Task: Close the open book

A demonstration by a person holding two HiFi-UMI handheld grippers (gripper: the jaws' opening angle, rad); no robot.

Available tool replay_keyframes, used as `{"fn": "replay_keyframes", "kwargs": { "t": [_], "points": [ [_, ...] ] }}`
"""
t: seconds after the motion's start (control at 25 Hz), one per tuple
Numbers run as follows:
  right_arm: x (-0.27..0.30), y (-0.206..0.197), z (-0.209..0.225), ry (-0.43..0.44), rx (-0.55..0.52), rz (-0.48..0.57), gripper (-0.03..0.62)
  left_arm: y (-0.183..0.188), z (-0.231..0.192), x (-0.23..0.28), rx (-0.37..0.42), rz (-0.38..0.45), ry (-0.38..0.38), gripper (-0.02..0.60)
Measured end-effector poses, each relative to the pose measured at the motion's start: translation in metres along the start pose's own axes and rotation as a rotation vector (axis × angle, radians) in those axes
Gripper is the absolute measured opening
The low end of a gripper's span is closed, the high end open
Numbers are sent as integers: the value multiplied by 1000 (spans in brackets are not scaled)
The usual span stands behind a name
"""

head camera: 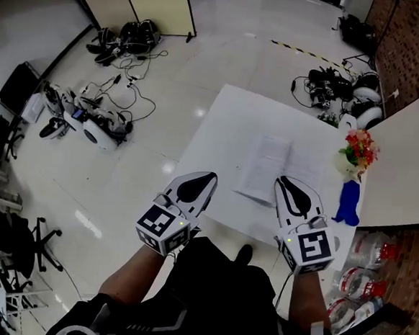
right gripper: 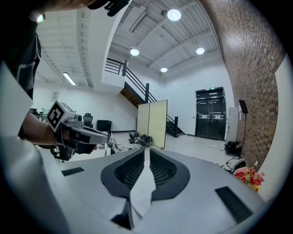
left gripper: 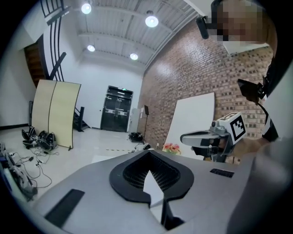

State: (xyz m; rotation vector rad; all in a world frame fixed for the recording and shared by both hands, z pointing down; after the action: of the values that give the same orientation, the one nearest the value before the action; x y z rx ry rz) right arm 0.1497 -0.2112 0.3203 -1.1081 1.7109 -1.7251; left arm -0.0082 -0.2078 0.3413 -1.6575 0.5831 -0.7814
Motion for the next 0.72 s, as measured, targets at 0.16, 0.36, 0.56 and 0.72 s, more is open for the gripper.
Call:
{"fn": "replay_keyframes", "kwargs": {
  "t": [0.16,0.36,0.56,0.72],
  "points": [
    [37,-17,-3,59,-23,-82,27,-14,-20,16,-11,-37,-3,-5],
    [85,-70,-10,89,-78,-241,74,-57,-48,43,-36,-125,-33,-5],
    [124,-139,-32,177,-161,-443,104,-111,-82,63,-88,-214,-23,-5],
    [142,-188,-48,238,-267,-583,104,-154,-93,77,-111,-294,-39,-5]
  ]
}}
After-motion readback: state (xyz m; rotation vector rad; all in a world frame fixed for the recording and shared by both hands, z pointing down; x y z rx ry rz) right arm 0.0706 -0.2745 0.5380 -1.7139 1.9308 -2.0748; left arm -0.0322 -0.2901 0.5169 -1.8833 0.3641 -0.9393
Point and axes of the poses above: the fingertips, and each gripper's own axes: x forward along the fingers, z to its right, y out of its top, the point moved 2 cm from there along -x, backward along the fingers
